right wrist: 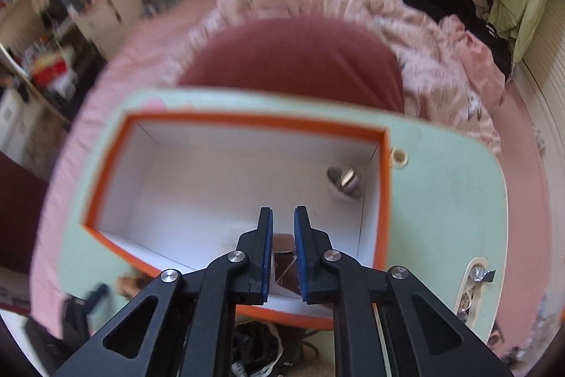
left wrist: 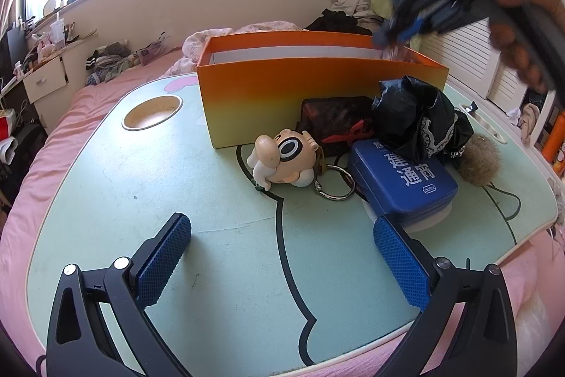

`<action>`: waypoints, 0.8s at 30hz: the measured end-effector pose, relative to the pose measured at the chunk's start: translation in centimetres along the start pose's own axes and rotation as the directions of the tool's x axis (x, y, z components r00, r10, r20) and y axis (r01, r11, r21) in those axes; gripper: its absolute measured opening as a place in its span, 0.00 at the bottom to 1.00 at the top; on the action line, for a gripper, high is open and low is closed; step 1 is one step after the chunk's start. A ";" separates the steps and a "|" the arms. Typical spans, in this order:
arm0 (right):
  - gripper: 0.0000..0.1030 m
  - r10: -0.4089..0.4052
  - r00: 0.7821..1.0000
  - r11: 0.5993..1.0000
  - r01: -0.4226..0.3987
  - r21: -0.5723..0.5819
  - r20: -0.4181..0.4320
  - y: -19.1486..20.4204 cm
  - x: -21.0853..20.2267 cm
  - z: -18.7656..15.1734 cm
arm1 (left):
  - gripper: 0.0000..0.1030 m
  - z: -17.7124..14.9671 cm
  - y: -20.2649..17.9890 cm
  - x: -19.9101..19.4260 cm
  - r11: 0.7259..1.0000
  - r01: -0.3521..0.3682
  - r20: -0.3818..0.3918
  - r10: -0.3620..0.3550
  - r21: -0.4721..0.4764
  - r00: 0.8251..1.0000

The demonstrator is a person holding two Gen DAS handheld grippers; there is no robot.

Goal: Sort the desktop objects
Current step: 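Grasp the small brown carton in the box with the right gripper, place it beside the tin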

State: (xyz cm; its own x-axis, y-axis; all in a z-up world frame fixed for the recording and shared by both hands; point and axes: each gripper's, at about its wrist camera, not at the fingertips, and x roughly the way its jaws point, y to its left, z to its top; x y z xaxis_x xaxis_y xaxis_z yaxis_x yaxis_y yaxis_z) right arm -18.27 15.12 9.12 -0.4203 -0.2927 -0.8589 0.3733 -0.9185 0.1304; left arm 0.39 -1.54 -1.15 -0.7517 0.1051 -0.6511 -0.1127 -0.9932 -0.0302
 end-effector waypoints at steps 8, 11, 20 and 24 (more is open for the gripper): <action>0.12 0.165 0.943 0.985 -0.171 -0.002 0.288 0.5 -8.8 -5.6 | 1.00 -0.1 0.0 -0.1 1.000 0.000 0.000 0.000 0.001 1.000; 0.12 0.197 0.941 0.980 -0.197 -0.028 0.275 1.5 -7.5 -8.1 | 1.00 -0.1 0.0 -0.1 1.000 -0.001 0.000 0.001 0.001 1.000; 0.24 0.272 0.935 0.962 -0.262 -0.072 0.227 1.4 -2.9 -10.8 | 1.00 -0.1 0.0 -0.2 1.000 0.000 0.001 0.000 0.001 1.000; 0.44 0.293 0.889 0.954 -0.298 -0.041 0.353 -0.7 -5.6 -12.9 | 1.00 -0.1 0.0 -0.2 1.000 0.000 0.001 0.000 0.001 1.000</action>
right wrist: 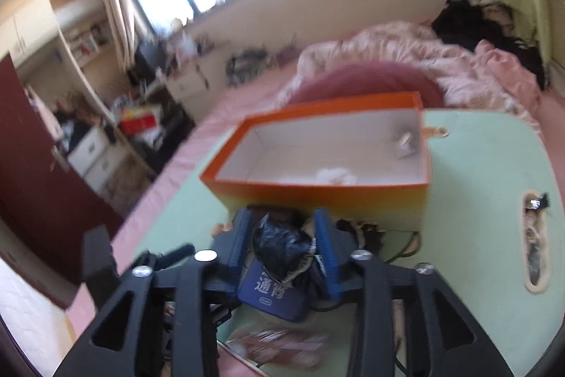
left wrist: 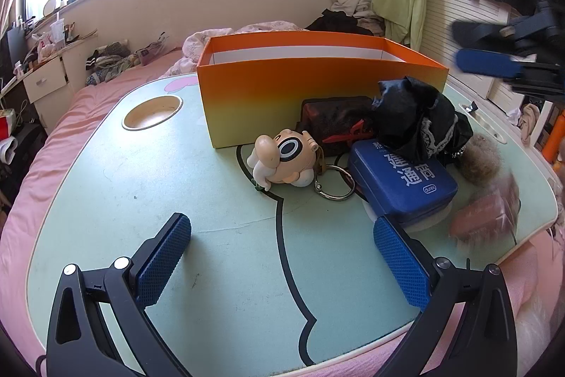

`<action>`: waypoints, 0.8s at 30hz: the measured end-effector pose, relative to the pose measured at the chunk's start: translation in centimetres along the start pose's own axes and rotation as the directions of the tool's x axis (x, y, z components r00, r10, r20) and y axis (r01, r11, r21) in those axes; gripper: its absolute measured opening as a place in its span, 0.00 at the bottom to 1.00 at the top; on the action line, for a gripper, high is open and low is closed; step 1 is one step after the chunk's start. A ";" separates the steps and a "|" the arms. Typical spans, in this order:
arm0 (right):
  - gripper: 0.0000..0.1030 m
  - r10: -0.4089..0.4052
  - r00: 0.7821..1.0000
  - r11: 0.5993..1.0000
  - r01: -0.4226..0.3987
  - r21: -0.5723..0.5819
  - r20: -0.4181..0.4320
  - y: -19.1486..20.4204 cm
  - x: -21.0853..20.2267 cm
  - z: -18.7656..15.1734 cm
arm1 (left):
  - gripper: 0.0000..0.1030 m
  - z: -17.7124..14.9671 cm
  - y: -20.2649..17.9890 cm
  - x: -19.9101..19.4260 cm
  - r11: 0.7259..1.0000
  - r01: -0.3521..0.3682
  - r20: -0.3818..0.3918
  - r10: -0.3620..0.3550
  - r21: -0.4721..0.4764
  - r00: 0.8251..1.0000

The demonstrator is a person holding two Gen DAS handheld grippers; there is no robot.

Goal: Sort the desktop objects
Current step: 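Grasp the small brown carton in the box with the right gripper, place it beside the tin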

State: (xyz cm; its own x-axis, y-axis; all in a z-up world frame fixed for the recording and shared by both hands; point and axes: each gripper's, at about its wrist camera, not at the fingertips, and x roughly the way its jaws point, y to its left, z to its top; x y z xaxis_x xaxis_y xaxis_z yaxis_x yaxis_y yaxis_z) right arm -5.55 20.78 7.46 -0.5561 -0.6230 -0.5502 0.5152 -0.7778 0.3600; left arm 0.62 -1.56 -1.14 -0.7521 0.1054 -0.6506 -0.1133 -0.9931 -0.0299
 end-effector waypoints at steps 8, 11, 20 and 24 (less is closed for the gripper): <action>0.47 -0.073 0.996 0.990 0.065 -0.123 -0.059 0.1 -4.9 -6.7 | 1.00 0.0 0.0 0.0 1.000 0.000 0.000 0.000 0.000 1.000; 0.47 -0.055 0.987 0.982 0.027 -0.189 -0.149 1.0 -5.0 -9.5 | 1.00 0.0 0.0 0.0 1.000 0.000 0.000 0.000 0.000 1.000; 0.47 -0.233 0.967 0.950 0.204 -0.237 -0.103 1.8 1.2 -10.9 | 1.00 -0.2 -0.1 -0.1 1.000 -0.001 0.002 0.001 0.002 1.000; 0.52 -0.199 0.978 0.963 0.183 -0.197 -0.066 1.5 -0.4 -12.3 | 1.00 -0.2 -0.2 -0.1 1.000 -0.001 0.002 0.001 0.002 1.000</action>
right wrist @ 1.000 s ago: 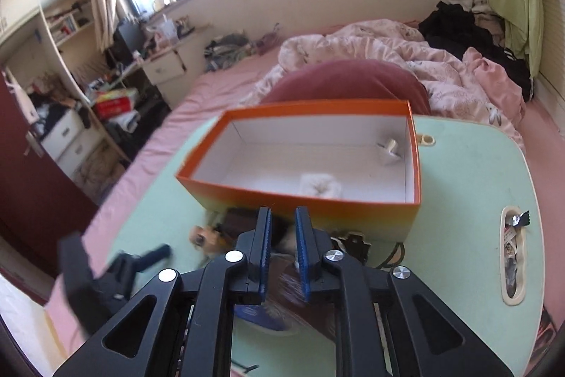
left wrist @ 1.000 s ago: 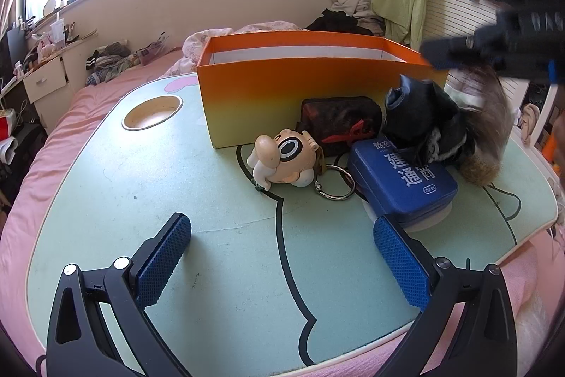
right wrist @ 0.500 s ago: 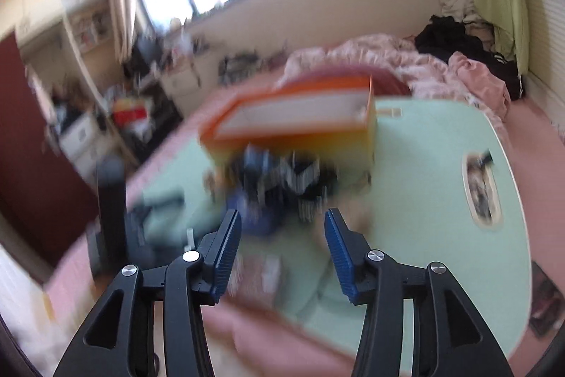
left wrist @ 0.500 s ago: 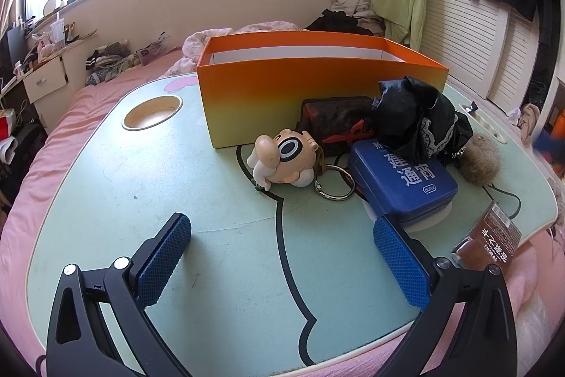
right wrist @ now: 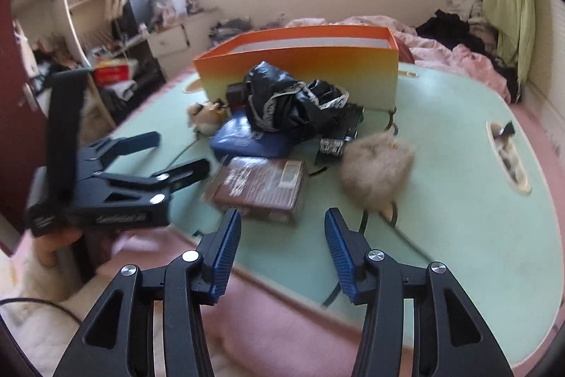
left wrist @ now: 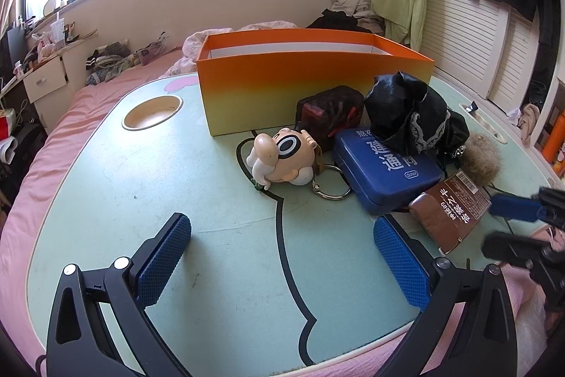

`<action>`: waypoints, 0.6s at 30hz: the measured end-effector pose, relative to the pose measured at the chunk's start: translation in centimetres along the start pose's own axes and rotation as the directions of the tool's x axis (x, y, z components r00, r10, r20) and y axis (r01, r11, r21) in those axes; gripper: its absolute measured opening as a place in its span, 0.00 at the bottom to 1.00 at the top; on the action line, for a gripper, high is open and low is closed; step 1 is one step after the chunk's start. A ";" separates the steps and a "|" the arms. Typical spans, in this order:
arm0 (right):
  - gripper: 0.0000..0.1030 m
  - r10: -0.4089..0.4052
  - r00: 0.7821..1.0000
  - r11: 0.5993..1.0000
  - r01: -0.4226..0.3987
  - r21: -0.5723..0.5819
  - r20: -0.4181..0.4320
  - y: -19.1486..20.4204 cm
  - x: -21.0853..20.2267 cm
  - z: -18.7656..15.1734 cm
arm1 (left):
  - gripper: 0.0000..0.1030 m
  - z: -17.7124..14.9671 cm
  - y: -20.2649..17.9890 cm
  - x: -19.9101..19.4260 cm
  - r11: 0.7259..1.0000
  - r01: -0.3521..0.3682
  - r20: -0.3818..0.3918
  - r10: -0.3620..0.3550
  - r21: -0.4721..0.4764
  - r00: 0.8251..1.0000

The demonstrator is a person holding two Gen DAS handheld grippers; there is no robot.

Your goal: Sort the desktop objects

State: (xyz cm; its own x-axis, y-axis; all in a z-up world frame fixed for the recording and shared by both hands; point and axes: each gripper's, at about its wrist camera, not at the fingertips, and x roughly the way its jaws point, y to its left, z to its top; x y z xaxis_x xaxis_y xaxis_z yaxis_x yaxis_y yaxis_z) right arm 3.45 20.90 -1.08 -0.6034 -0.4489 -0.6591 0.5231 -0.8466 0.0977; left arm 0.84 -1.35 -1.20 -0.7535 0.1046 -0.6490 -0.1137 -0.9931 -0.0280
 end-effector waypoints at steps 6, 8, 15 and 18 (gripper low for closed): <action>0.99 -0.115 0.993 0.988 0.116 -0.101 0.017 1.9 1.0 -0.6 | 1.00 -0.1 0.1 -0.1 1.000 0.001 0.000 -0.001 0.000 1.000; 1.00 -0.124 0.992 0.985 0.125 -0.117 0.012 2.3 1.3 -0.6 | 1.00 0.0 0.1 -0.1 1.000 0.001 0.000 -0.001 0.000 1.000; 1.00 -0.119 0.993 0.985 0.120 -0.121 0.014 1.9 1.5 -0.4 | 1.00 -0.1 0.1 -0.1 1.000 0.001 0.000 -0.001 0.000 1.000; 1.00 -0.117 0.993 0.985 0.118 -0.122 0.014 1.9 1.5 -0.4 | 1.00 -0.1 0.1 -0.1 1.000 0.000 0.000 0.000 0.000 1.000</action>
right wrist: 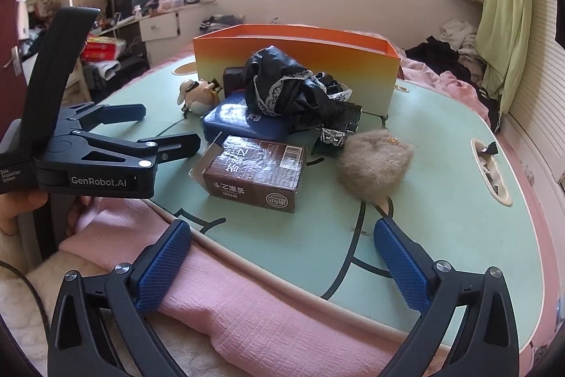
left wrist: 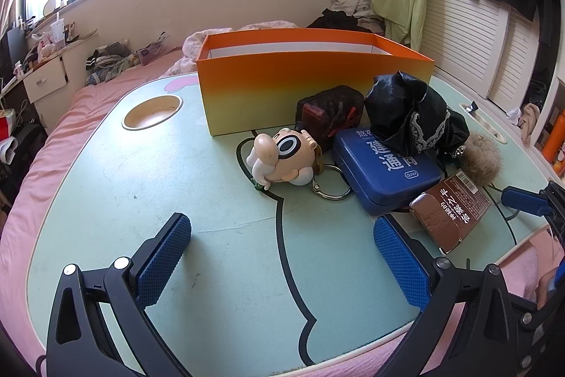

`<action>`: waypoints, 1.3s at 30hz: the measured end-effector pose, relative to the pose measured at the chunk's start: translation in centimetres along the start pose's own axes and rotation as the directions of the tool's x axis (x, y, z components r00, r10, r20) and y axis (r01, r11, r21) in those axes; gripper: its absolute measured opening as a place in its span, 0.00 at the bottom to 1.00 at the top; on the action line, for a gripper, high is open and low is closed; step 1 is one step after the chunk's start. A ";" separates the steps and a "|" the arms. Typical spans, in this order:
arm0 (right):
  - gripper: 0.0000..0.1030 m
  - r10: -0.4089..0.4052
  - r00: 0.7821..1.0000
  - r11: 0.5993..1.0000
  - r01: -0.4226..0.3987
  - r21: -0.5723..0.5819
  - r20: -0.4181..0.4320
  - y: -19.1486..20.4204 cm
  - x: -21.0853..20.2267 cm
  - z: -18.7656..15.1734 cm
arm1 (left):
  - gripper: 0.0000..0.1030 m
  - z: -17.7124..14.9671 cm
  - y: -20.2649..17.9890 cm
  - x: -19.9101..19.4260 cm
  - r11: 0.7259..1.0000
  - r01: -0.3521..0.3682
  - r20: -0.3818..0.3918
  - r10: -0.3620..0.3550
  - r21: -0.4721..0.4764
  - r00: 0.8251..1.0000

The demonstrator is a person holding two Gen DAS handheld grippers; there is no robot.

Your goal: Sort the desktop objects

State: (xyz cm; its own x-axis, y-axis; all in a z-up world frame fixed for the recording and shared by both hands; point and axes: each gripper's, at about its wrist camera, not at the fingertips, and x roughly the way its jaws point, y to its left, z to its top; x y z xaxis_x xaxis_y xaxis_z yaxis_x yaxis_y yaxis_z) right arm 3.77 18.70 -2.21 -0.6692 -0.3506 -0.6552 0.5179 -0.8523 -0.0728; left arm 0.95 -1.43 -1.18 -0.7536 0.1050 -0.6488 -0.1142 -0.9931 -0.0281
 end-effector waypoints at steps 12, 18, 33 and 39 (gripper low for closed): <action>1.00 0.003 1.000 1.000 -0.003 -0.003 0.000 0.3 0.0 0.1 | 0.99 -0.1 -0.1 -0.2 1.000 -0.005 -0.001 0.005 0.006 1.000; 1.00 0.009 1.000 1.000 -0.009 -0.008 0.002 0.5 0.1 0.3 | 0.56 3.6 -0.1 -4.0 0.999 0.036 0.059 -0.034 -0.025 0.998; 1.00 0.017 1.000 1.000 -0.017 -0.023 0.020 0.3 0.0 0.0 | 0.43 22.1 -10.0 15.7 0.998 0.070 -0.456 -0.066 -0.009 0.887; 1.00 0.029 0.999 0.999 -0.027 -0.031 0.038 0.2 -0.1 -0.3 | 0.42 22.0 -11.8 17.9 0.994 0.105 -0.502 -0.109 -0.037 0.858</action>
State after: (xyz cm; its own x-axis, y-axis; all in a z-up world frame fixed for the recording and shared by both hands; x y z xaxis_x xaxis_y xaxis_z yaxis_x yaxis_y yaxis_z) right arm 4.10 18.69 -2.33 -0.6740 -0.3895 -0.6277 0.5523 -0.8300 -0.0780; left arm -25.44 13.30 4.24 -0.3091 0.1723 -0.9353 -0.1683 -0.9778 -0.1245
